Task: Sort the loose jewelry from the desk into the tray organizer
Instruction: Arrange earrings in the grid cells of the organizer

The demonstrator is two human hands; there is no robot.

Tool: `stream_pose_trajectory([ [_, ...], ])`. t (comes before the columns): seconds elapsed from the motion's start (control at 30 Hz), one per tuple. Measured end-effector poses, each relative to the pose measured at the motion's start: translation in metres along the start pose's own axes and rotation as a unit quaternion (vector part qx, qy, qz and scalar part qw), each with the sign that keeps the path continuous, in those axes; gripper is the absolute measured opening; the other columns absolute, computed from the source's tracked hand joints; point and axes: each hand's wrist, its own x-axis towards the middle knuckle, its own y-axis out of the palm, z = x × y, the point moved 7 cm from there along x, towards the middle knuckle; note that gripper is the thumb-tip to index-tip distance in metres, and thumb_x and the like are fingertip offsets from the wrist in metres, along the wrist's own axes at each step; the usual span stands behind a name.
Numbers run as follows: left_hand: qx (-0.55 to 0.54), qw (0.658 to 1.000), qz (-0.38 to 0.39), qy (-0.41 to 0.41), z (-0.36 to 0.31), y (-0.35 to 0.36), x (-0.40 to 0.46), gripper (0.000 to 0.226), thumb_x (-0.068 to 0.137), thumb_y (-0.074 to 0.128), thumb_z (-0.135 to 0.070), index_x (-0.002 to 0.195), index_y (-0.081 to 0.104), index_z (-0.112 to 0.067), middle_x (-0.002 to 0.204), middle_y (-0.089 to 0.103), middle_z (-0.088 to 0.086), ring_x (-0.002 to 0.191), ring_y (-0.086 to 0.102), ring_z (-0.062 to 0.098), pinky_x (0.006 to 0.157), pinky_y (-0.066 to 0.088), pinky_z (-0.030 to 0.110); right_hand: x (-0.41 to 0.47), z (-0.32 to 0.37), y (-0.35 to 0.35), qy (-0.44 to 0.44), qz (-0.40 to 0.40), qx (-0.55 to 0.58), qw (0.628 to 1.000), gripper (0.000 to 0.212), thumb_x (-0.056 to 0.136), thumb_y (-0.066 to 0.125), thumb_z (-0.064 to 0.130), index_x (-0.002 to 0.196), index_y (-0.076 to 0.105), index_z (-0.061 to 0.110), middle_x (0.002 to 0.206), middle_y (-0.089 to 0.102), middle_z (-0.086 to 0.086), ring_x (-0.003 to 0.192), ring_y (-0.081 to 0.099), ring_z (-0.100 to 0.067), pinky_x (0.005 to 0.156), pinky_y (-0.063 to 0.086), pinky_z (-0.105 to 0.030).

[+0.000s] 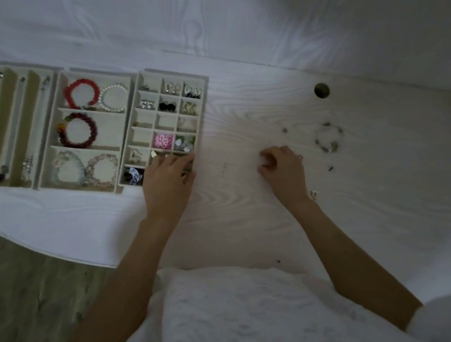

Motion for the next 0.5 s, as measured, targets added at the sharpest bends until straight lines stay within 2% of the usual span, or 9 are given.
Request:
stream_pose_trajectory([
  [0.13,0.001,1.0,-0.006,-0.013,-0.001,0.0,0.001,0.031,0.073,0.077,-0.012,0.103,0.073,-0.011,0.091,0.071,0.009,0.085,0.059,0.036,0.076,0.047,0.04,0.002,-0.001,-0.007,-0.044,-0.045,0.03,0.998,0.014,0.084,0.062,0.001,0.097,0.068,0.002,0.102,0.058,-0.012,0.081,0.06,-0.019,0.076,0.046,-0.016],
  [0.23,-0.014,1.0,-0.013,-0.015,-0.002,0.0,0.002,0.031,0.07,0.078,-0.01,0.101,0.073,-0.011,0.09,0.071,0.009,0.084,0.059,0.035,0.076,0.047,0.039,0.002,-0.006,-0.01,-0.046,-0.058,0.031,0.997,0.014,0.084,0.062,-0.001,0.097,0.068,-0.001,0.114,0.052,-0.016,0.085,0.058,-0.018,0.077,0.041,-0.003],
  [0.33,-0.004,1.0,-0.023,-0.012,-0.002,0.0,0.001,0.031,0.071,0.079,-0.012,0.101,0.073,-0.013,0.091,0.072,0.007,0.085,0.06,0.035,0.076,0.045,0.038,0.005,-0.007,-0.009,-0.041,-0.053,0.025,0.997,0.018,0.084,0.064,0.002,0.102,0.067,0.0,0.12,0.048,-0.014,0.088,0.056,-0.018,0.081,0.041,-0.006],
  [0.43,0.013,0.999,-0.029,-0.022,-0.002,-0.001,0.002,0.029,0.072,0.078,-0.015,0.101,0.074,-0.015,0.092,0.072,0.006,0.086,0.06,0.033,0.076,0.04,0.039,0.007,-0.007,-0.015,-0.04,-0.056,0.036,0.997,0.033,0.085,0.066,0.007,0.117,0.061,0.005,0.123,0.042,-0.01,0.083,0.049,-0.011,0.077,0.035,0.001],
  [0.5,0.017,0.999,-0.027,-0.024,-0.003,-0.002,0.003,0.029,0.072,0.078,-0.016,0.1,0.074,-0.016,0.092,0.072,0.007,0.087,0.06,0.033,0.075,0.039,0.039,0.006,-0.01,-0.022,-0.028,-0.066,0.034,0.997,0.036,0.085,0.066,0.01,0.12,0.058,0.01,0.121,0.043,-0.007,0.083,0.048,-0.009,0.078,0.04,-0.007],
])
